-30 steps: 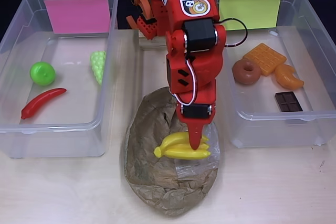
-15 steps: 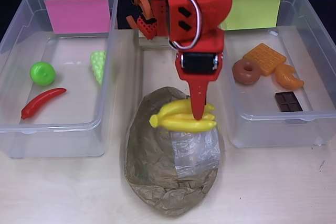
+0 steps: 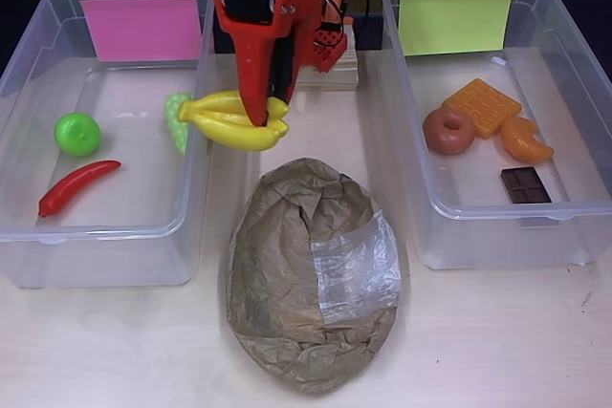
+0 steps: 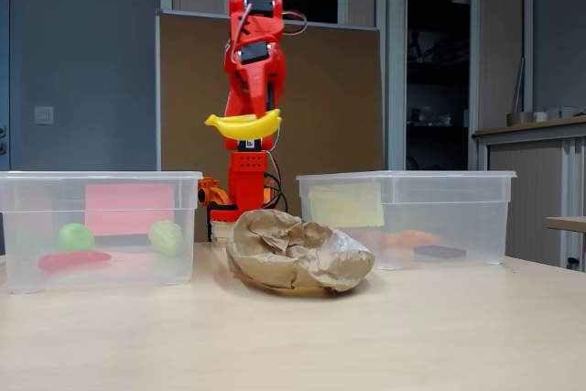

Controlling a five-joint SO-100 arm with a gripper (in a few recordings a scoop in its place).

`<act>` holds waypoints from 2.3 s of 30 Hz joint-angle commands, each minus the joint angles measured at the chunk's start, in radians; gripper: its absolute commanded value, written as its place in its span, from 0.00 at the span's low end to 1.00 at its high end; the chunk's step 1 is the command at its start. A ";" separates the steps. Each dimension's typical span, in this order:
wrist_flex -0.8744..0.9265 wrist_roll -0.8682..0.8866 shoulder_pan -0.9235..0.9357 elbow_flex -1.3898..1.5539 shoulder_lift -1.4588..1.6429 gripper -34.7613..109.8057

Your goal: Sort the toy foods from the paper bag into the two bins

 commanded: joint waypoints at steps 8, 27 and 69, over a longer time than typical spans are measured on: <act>-0.015 -0.072 0.276 0.144 0.193 0.32; -0.307 -0.198 0.485 0.284 -0.169 0.30; -0.245 -0.296 0.503 0.083 -0.371 0.34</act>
